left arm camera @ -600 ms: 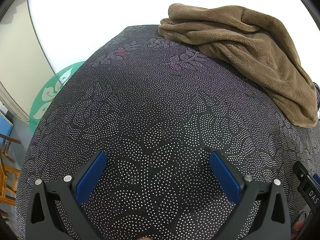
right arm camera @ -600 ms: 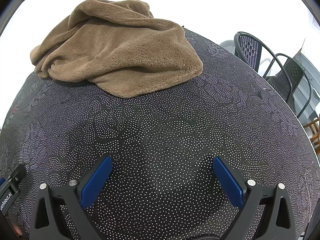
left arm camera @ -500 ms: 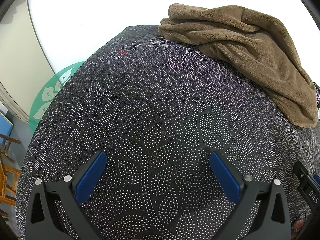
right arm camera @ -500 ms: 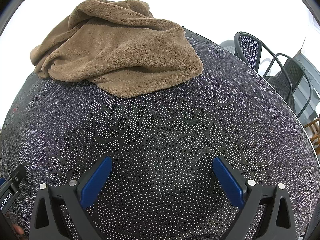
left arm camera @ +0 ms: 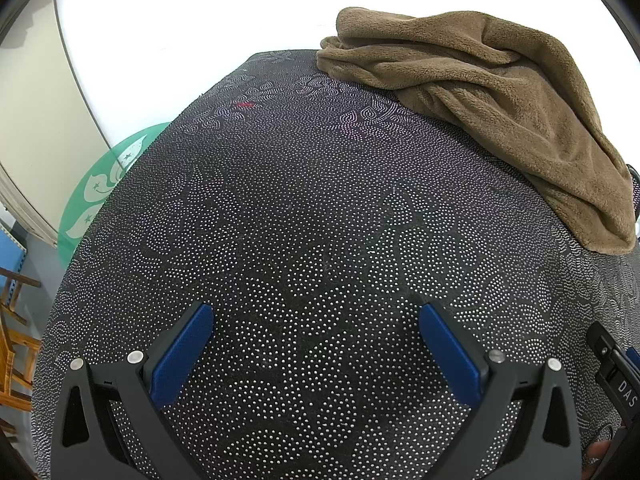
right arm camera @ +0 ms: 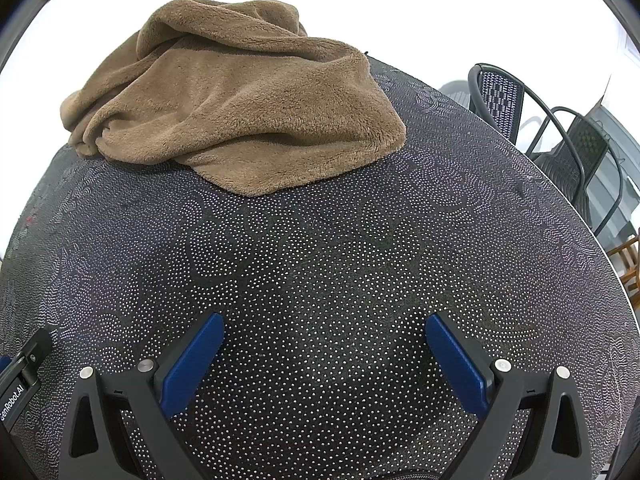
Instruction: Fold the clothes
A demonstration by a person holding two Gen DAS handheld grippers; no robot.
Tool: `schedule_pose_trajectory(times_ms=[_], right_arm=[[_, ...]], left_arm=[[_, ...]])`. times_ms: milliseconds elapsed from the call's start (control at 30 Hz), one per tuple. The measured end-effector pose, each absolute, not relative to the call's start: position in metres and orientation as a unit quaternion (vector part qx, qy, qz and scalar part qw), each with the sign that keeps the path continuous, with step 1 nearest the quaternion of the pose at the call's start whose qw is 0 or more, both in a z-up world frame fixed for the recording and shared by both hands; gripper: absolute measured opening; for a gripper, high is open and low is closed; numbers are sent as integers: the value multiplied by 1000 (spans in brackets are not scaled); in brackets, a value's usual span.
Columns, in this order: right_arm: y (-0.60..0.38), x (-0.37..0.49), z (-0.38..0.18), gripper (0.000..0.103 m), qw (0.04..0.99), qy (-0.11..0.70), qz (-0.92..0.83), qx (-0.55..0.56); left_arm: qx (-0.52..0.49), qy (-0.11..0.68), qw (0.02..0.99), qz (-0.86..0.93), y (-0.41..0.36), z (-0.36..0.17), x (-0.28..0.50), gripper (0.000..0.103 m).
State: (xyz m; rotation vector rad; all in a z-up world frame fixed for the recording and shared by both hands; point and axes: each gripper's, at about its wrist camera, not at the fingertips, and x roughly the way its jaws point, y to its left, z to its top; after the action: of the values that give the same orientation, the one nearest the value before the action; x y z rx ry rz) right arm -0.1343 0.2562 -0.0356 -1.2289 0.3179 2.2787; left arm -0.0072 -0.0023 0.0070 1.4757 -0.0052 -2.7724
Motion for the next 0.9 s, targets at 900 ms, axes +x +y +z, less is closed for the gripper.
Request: schedule_pose_trajectory(times_ms=[900], right_arm=[[302,-139,-34,103,152,69,869,-467]], left_arm=[[470,-1,1,-883,-1,7,-6,103]])
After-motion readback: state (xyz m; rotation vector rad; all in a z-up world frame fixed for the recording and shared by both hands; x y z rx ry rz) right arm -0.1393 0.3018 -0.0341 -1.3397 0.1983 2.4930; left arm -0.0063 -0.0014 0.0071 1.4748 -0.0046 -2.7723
